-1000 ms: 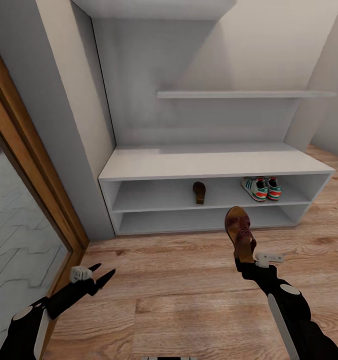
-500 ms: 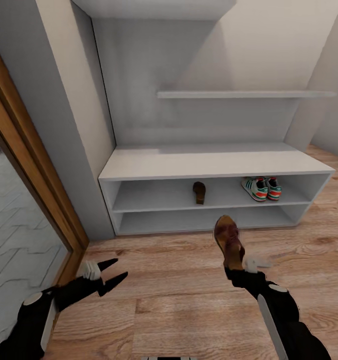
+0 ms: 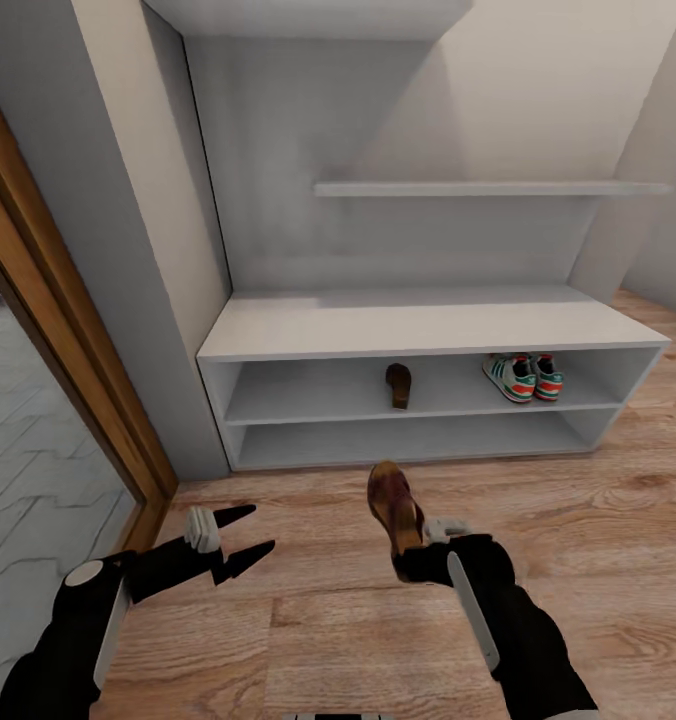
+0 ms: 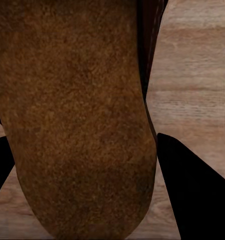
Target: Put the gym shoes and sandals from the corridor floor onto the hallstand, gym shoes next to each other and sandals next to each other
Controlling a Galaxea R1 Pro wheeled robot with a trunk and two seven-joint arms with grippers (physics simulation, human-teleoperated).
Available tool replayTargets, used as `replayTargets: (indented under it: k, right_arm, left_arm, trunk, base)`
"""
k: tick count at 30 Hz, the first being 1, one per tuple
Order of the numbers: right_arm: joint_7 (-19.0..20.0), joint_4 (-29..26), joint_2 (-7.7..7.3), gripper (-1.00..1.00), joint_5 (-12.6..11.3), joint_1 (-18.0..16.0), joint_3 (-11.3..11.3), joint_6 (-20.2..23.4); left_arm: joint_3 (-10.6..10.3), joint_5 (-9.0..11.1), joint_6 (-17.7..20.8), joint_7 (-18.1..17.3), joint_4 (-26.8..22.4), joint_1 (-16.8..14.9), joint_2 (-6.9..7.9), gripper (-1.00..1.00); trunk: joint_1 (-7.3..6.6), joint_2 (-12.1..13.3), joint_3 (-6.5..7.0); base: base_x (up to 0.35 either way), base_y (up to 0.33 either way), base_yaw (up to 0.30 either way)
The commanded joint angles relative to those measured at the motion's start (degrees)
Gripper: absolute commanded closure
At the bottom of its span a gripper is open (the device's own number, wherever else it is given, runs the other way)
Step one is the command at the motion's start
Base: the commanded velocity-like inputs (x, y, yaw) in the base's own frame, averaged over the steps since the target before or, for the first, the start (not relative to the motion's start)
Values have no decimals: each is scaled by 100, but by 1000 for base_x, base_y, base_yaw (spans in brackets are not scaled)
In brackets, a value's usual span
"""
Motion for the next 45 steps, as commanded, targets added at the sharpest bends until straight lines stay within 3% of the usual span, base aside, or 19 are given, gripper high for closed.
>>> replayTargets:
  k: [1, 11, 20, 37, 45]
  right_arm:
    - [-14, 376, 23, 100, -24, -263, 8, 26]
    - [-12, 1726, 62, 100, -32, -1900, 13, 38]
    - [-12, 2437, 65, 100, -40, -2930, 11, 46]
    - [-3, 3272, 58, 100, -40, -3090, 17, -45]
    - [-3, 3310, 55, 100, -51, -3090, 26, -878]
  left_arm:
    - [9, -18, 104, -36, -27, -2, -1, -100]
    - [0, -9, 149, -38, -156, 8, -4, -100]
    - [1, -9, 150, -38, -276, 8, -4, -100]
    - [8, -19, 150, -32, -327, 15, -13, -100]
    - [9, -25, 150, -16, -327, 17, -13, -100]
  trunk:
    - [-1, -2, -5]
    - [-1, -2, -5]
    - [-1, -2, -5]
    - [-1, -2, -5]
    - [-1, -2, -5]
  base:
    - [0, 0, 0]
    - [0, 0, 0]
    - [0, 0, 0]
    - [0, 0, 0]
    - [0, 0, 0]
